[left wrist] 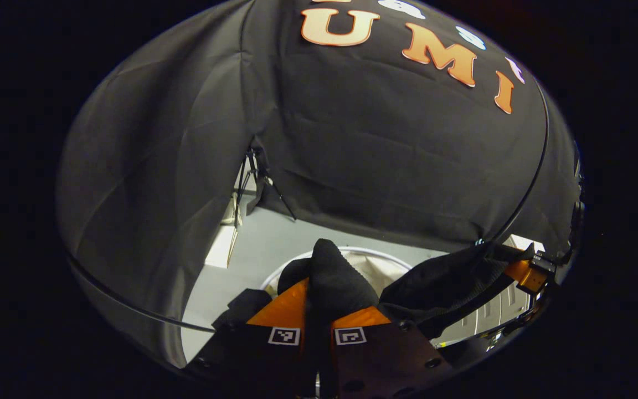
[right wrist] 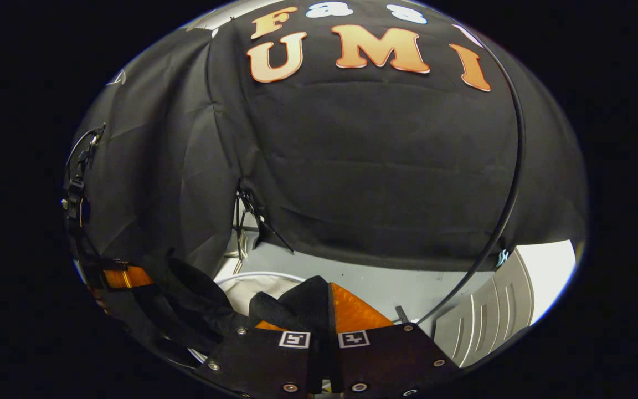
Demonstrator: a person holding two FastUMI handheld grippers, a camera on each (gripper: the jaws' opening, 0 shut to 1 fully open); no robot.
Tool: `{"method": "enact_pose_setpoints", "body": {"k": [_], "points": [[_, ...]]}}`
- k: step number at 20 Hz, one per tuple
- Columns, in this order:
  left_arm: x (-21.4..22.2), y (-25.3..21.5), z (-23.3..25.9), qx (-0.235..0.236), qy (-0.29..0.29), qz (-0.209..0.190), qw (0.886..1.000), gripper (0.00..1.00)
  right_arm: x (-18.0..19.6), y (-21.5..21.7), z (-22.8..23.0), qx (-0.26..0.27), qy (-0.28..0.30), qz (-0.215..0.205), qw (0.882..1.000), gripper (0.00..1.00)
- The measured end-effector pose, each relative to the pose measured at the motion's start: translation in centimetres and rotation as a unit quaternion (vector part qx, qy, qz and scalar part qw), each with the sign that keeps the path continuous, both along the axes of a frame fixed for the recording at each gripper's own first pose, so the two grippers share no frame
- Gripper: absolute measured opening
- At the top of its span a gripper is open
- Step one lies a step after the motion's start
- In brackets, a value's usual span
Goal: Grasp the clothes on the hanger with both hands and then place them into the laundry hamper below.
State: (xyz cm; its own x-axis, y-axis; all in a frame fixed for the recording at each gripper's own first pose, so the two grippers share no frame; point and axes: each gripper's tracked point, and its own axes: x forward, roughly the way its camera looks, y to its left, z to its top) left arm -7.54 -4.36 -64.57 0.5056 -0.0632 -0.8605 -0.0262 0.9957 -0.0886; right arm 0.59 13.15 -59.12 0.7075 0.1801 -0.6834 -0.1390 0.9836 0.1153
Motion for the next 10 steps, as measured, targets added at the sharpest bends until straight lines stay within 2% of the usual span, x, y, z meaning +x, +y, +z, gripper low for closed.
{"method": "enact_pose_setpoints", "body": {"k": [4, 9, 10], "points": [[-1.5, -0.3, -3.4, 0.018, 0.042, 0.000, 0.999, 0.07, -1.3, -0.9, -3.7, -0.017, 0.044, -0.001, 0.999, 0.07], [-3.6, 0.0, -6.4, 0.018, 0.091, 0.018, 0.995, 0.16, -2.0, -1.5, -5.7, -0.029, 0.066, -0.001, 0.997, 0.10], [-3.9, -0.3, -6.8, 0.015, 0.099, 0.013, 0.995, 0.12, -2.1, -1.6, -6.1, -0.029, 0.072, -0.004, 0.997, 0.10]]}}
